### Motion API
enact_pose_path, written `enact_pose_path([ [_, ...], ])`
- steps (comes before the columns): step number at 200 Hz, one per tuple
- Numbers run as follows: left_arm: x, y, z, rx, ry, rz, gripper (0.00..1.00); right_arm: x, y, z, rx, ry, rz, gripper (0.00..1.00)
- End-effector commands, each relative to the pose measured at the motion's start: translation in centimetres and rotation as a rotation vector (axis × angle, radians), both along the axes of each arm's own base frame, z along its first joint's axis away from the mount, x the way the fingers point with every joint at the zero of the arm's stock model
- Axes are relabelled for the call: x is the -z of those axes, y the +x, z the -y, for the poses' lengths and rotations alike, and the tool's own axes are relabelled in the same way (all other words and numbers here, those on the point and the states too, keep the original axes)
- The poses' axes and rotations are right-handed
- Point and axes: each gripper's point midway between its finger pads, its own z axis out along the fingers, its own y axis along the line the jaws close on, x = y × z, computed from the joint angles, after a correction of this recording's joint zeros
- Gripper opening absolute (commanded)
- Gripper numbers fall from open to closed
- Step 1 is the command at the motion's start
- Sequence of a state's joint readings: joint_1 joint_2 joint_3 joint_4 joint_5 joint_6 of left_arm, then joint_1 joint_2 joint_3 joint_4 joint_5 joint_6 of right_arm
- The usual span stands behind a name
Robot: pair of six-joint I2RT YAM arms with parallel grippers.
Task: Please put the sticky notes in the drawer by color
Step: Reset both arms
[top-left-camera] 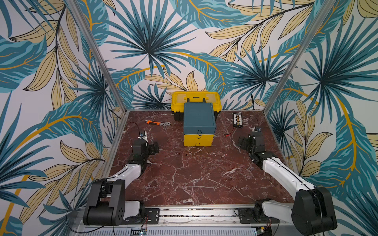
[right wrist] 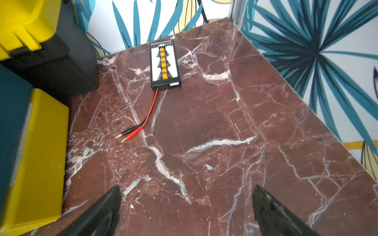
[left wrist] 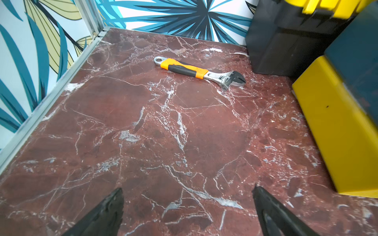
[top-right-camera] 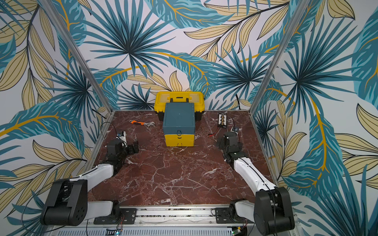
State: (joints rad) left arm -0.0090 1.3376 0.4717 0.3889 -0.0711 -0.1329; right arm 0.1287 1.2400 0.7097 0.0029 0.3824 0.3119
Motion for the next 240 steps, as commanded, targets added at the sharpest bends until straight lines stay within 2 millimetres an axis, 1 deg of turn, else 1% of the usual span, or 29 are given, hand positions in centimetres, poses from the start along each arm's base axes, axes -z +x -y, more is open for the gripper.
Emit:
enact_pose_path([
  [1,-3.1,1.1,-2.1,-0.057,0.108,0.194,1.00,-0.7,0.6,0.6,-0.005,-0.069,0.085,0.99],
  [6,-3.4,1.1,-2.3,-0.059,0.114,0.226,1.00,-0.6,0.7,0.6,-0.010,-0.078,0.098,0.99],
  [20,-2.9,1.4,-2.3,-0.042,0.085,0.270,1.00,0.1,0.8,0.3,-0.051,-0.111,0.118,0.99],
  [26,-2.4,1.6,-2.0,-0.017,0.088,0.268,1.00,0.2,0.8,0.2,-0.059,-0.113,0.130,0.99],
  [30,-2.0,1.9,-1.2,0.029,0.080,0.258,1.00,0.3,0.7,0.1,-0.064,-0.115,0.135,0.99],
  [38,-1.1,2.3,-0.5,0.074,0.081,0.235,0.99,0.5,0.4,0.4,-0.050,-0.123,0.151,0.99],
  [42,-1.0,2.6,-0.4,0.082,0.080,0.239,1.00,0.5,0.2,0.6,-0.040,-0.130,0.159,0.99],
  [55,-0.7,2.4,-0.7,0.073,0.062,0.224,1.00,0.1,-0.4,1.2,-0.028,-0.171,0.187,0.99],
  [66,-0.8,2.4,-0.7,0.074,0.064,0.235,1.00,-0.1,-1.1,1.6,-0.027,-0.203,0.224,0.99],
  [82,-0.7,2.2,-0.5,0.087,0.066,0.248,1.00,-0.3,-1.5,1.6,-0.042,-0.220,0.269,0.99],
  [93,-0.6,2.3,-0.4,0.088,0.065,0.240,1.00,0.0,-1.3,1.5,-0.049,-0.227,0.272,0.99],
  [112,-0.7,2.2,-0.4,0.089,0.066,0.244,1.00,1.3,-0.4,1.6,-0.040,-0.230,0.271,0.99],
  [117,-0.7,2.3,-0.4,0.089,0.066,0.248,1.00,1.8,-0.1,1.5,-0.043,-0.223,0.271,0.99],
  [128,-0.7,2.2,-0.1,0.112,0.066,0.249,1.00,2.2,0.5,0.8,-0.075,-0.214,0.296,0.99],
  [142,-0.7,2.0,0.3,0.133,0.069,0.258,1.00,3.8,1.1,0.2,-0.115,-0.224,0.289,0.99],
  [150,-0.8,2.1,0.3,0.133,0.068,0.257,1.00,3.8,1.5,-0.3,-0.152,-0.239,0.315,0.99],
  [166,-0.7,2.1,0.3,0.129,0.068,0.253,1.00,4.4,1.3,-1.0,-0.192,-0.207,0.254,0.99],
  [177,-0.7,2.2,-0.1,0.112,0.066,0.249,1.00,4.4,1.7,-1.6,-0.233,-0.224,0.263,0.99],
  [193,-0.7,2.3,-0.4,0.088,0.067,0.246,1.00,4.5,1.9,-1.4,-0.221,-0.214,0.249,0.99],
  [240,-0.7,2.3,-0.5,0.086,0.067,0.245,1.00,4.4,1.8,-0.7,-0.178,-0.213,0.245,0.99],
])
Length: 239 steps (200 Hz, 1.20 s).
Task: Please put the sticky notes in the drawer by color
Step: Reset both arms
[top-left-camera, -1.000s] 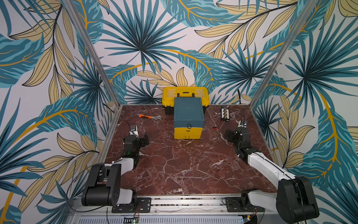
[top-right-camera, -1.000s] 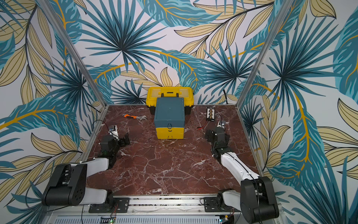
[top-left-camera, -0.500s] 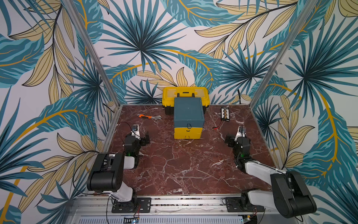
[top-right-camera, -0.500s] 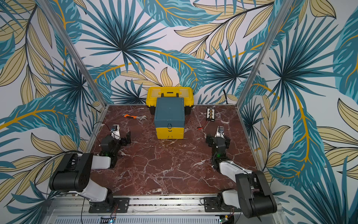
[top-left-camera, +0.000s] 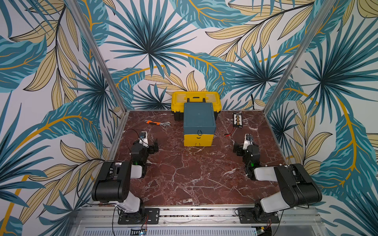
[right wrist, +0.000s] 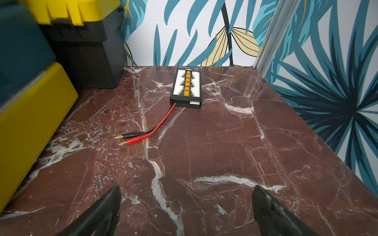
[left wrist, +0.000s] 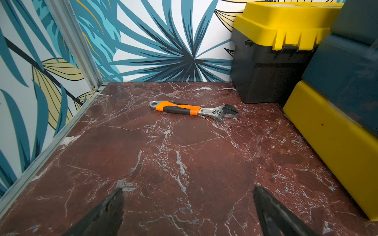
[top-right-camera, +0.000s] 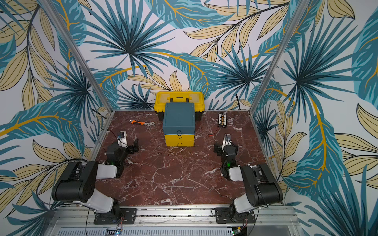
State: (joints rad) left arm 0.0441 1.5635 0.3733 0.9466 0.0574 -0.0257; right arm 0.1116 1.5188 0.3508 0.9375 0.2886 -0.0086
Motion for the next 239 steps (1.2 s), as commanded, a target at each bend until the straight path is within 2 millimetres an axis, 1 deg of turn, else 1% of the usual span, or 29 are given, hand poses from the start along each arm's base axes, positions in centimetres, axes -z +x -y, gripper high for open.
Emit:
enact_pose_path([
  [1,-0.34,0.11,-0.56,-0.020,0.005,0.015,1.00,-1.14,0.37,0.39,0.019,0.000,0.032,0.99],
  [239,-0.35,0.11,-0.56,-0.019,0.005,0.015,1.00,-1.04,0.53,0.41,0.017,0.003,0.023,0.99],
])
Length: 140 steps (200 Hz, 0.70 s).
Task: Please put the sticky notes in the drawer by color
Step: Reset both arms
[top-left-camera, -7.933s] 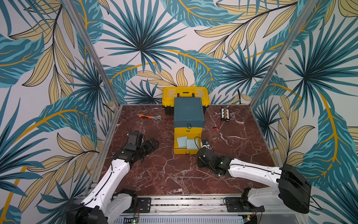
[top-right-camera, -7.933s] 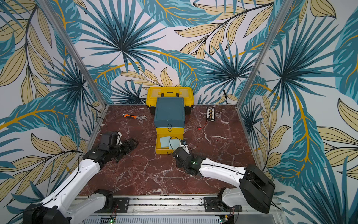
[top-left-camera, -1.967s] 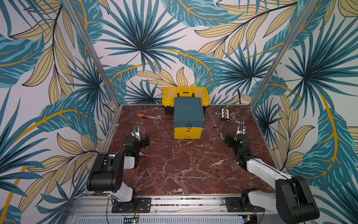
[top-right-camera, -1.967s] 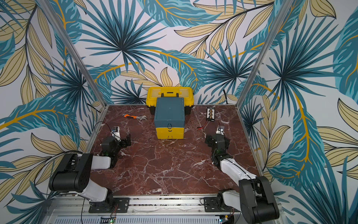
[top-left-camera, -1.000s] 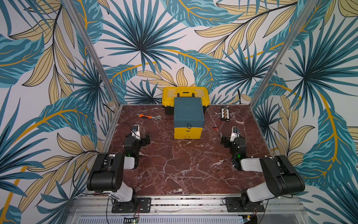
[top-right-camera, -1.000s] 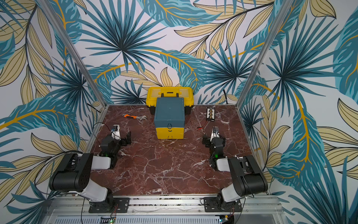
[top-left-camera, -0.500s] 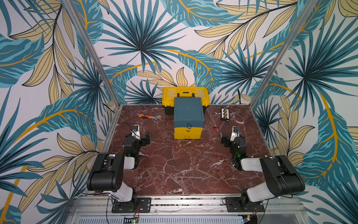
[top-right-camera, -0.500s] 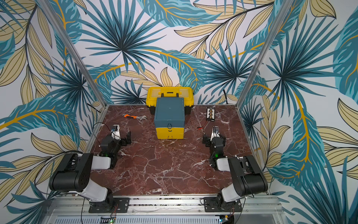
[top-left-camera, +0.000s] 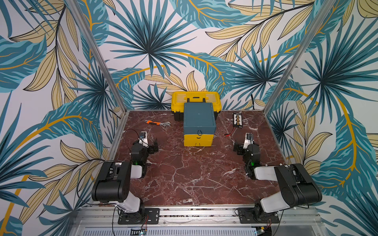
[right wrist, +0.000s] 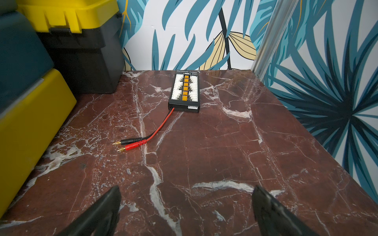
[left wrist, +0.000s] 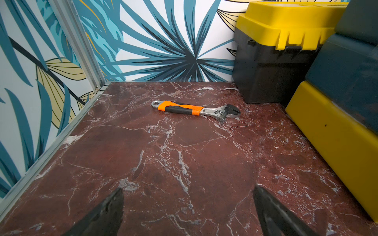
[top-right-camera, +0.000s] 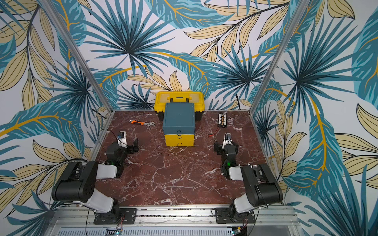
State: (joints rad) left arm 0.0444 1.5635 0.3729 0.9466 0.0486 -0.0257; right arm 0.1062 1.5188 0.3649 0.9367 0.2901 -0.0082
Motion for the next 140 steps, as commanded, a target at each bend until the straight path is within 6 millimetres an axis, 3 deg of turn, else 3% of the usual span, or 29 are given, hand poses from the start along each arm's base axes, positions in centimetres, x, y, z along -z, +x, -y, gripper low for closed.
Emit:
enact_pose_path([
  [1,-0.36,0.12,-0.41,-0.011,0.003,0.016,1.00,-0.56,0.18,0.22,0.010,0.001,0.011,0.99],
  [140,-0.36,0.12,-0.41,-0.011,0.003,0.016,1.00,-0.24,0.63,0.19,-0.025,0.030,-0.018,0.99],
])
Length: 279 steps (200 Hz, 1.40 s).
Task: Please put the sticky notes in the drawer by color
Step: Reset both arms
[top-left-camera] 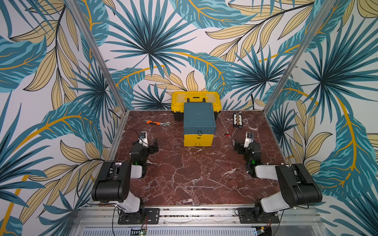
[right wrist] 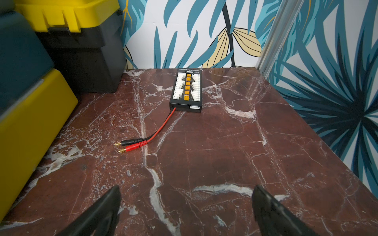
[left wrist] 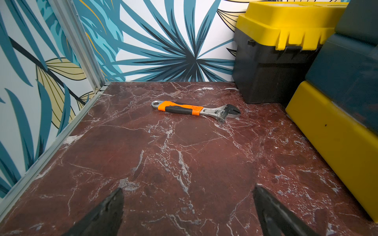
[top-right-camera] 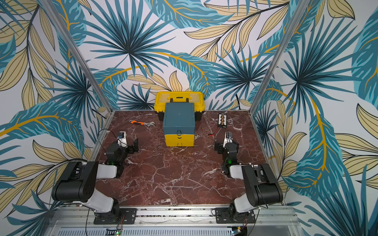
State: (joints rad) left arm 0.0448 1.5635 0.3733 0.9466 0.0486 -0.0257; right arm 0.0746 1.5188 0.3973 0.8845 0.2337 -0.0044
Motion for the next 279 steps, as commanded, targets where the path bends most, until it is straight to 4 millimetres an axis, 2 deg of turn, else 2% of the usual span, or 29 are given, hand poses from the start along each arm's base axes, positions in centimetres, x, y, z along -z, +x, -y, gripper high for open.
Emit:
enact_pose_path([
  [1,-0.3,0.1,-0.4,-0.011,0.003,0.015,1.00,-0.3,0.0,0.0,-0.003,0.012,0.003,0.99],
  [37,-0.3,0.1,-0.4,-0.011,0.002,0.015,1.00,-0.4,-0.3,-0.1,-0.006,0.013,0.016,0.99],
  [76,-0.4,0.1,-0.4,-0.011,0.003,0.016,1.00,-0.9,-1.5,0.2,0.007,0.017,0.084,1.00],
  [124,-0.4,0.1,-0.4,-0.011,0.003,0.016,1.00,-0.6,-1.0,0.2,0.007,0.016,0.054,1.00],
  [152,-0.4,0.1,-0.4,-0.011,0.003,0.016,1.00,-0.2,0.1,-0.5,-0.029,0.016,-0.002,0.99],
  [279,-0.3,0.1,-0.4,-0.010,0.003,0.015,1.00,-0.2,0.1,-0.4,-0.029,0.015,0.000,0.99],
])
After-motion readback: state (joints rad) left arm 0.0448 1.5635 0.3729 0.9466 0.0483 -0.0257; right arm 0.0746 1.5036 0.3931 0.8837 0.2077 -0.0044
